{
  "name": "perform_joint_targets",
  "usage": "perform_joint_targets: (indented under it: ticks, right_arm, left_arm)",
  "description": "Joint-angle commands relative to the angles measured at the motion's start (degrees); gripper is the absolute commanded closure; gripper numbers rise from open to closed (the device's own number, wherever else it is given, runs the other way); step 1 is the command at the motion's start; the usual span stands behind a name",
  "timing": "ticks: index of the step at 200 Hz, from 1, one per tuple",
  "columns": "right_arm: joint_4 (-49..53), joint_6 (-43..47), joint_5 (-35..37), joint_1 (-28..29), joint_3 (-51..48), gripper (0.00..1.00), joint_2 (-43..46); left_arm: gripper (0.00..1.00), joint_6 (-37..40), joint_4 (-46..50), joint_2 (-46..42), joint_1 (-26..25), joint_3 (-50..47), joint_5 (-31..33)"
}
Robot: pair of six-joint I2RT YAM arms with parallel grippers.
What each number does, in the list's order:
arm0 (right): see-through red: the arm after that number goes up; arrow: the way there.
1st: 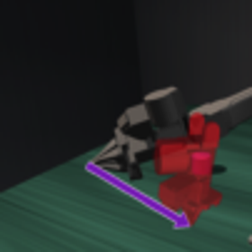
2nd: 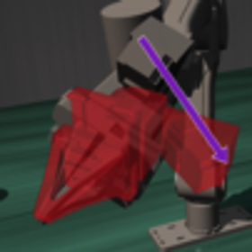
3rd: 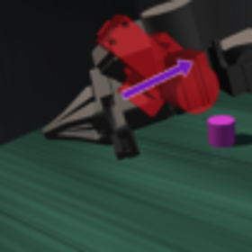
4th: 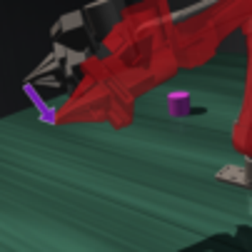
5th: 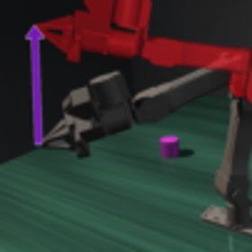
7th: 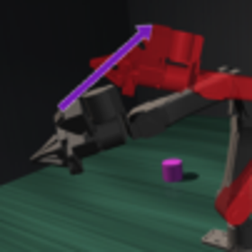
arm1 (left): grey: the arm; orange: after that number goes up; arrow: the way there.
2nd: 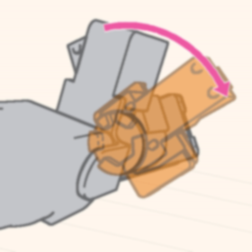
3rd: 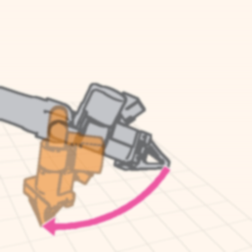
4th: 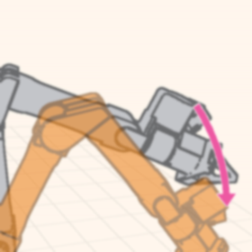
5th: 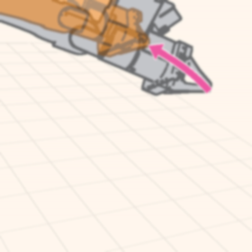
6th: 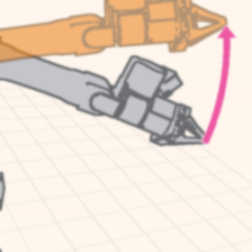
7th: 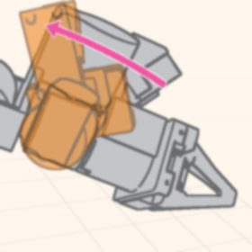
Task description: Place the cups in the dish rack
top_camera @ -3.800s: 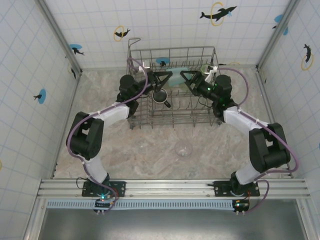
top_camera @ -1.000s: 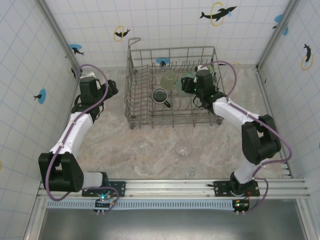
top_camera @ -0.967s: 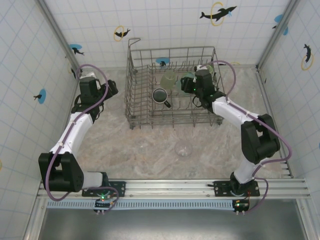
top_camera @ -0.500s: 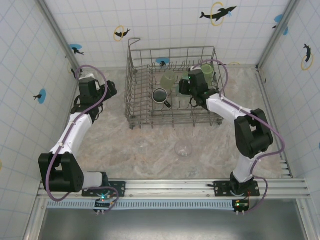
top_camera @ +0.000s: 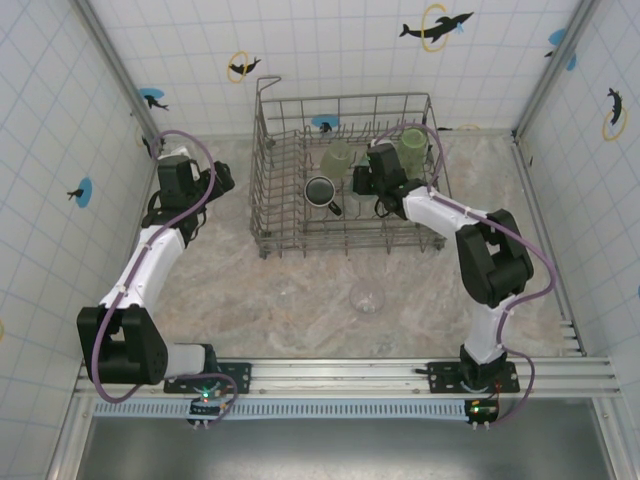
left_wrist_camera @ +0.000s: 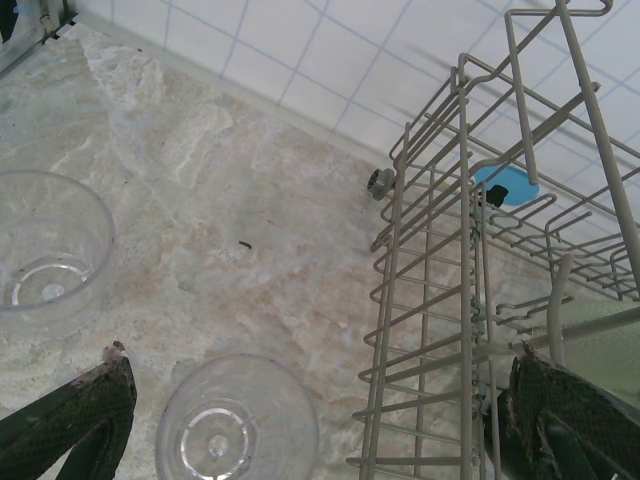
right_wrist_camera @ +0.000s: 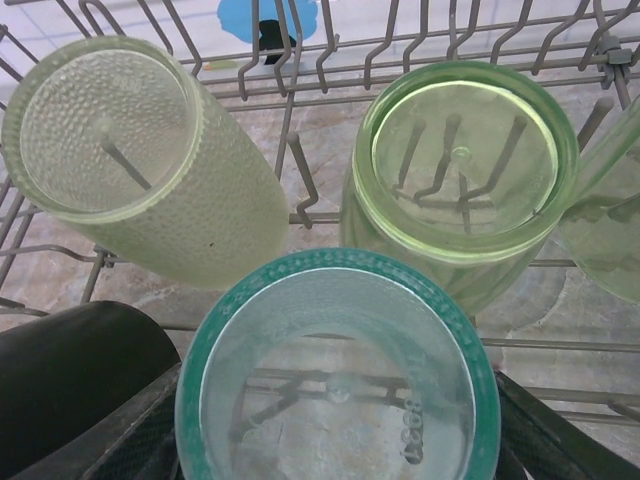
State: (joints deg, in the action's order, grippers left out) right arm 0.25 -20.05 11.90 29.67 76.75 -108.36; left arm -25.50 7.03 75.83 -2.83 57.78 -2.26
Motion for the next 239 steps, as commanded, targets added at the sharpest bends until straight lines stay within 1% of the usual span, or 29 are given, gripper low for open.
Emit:
perform_joint_targets:
  ticks: [1,18,32,48,68,100,128,188,192,195,198,239]
  right_arm:
    - [-0.1,0.9,0.4,0.6,1.7,0.34,-0.7]
    - [0.2,1.1,0.7,0.7,1.5,0.29,-0.8]
    - [0.9,1.2,0.7,0.8,1.6,0.27,-0.8]
    - [1.5,1.2,0.8,0.8,1.5,0.22,-0.6]
    - [2.3,1.2,0.7,0.9,1.2,0.19,-0.4]
    - [3.4,0.6,0.1,0.9,0.0,0.18,1.5]
    - [3.3,-0.8,-1.1,1.0,-2.7,0.17,4.9]
    - [4.4,-2.7,-2.6,0.9,-9.6,0.08,15.6]
    - [4.5,-2.8,-2.5,0.9,-10.1,0.07,16.4]
    - [4.4,-2.9,-2.6,0.9,-10.6,0.01,17.2]
    - [4.4,-2.9,-2.6,0.9,-10.8,0.00,17.6]
    - [5.4,-2.2,-4.3,0.1,-15.5,0.00,24.8]
  left_arm:
    - [0.02,0.3,0.2,-1.2,0.5,-0.1,0.9]
    - [0.02,0.1,0.2,-1.2,0.5,-0.2,0.9]
    - [0.02,0.2,0.3,-1.1,0.4,-0.1,1.1]
    - [0.02,0.2,0.4,-1.1,0.4,-0.1,1.2]
    - [0.02,0.2,0.4,-1.0,0.5,-0.2,1.5]
    - [0.02,0.2,0.6,-1.0,0.5,-0.1,1.8]
    - [0.02,0.1,0.7,-1.0,0.5,-0.1,2.7]
    - [0.02,-0.1,2.2,-0.1,0.5,0.5,5.1]
    - [0.02,-0.1,2.4,0.1,0.5,0.6,5.1]
    - [0.02,-0.1,2.5,0.2,0.5,0.7,5.2]
    - [0.02,-0.2,2.7,0.4,0.5,0.8,5.4]
    - [0.02,0.7,5.9,2.0,0.4,2.7,8.8]
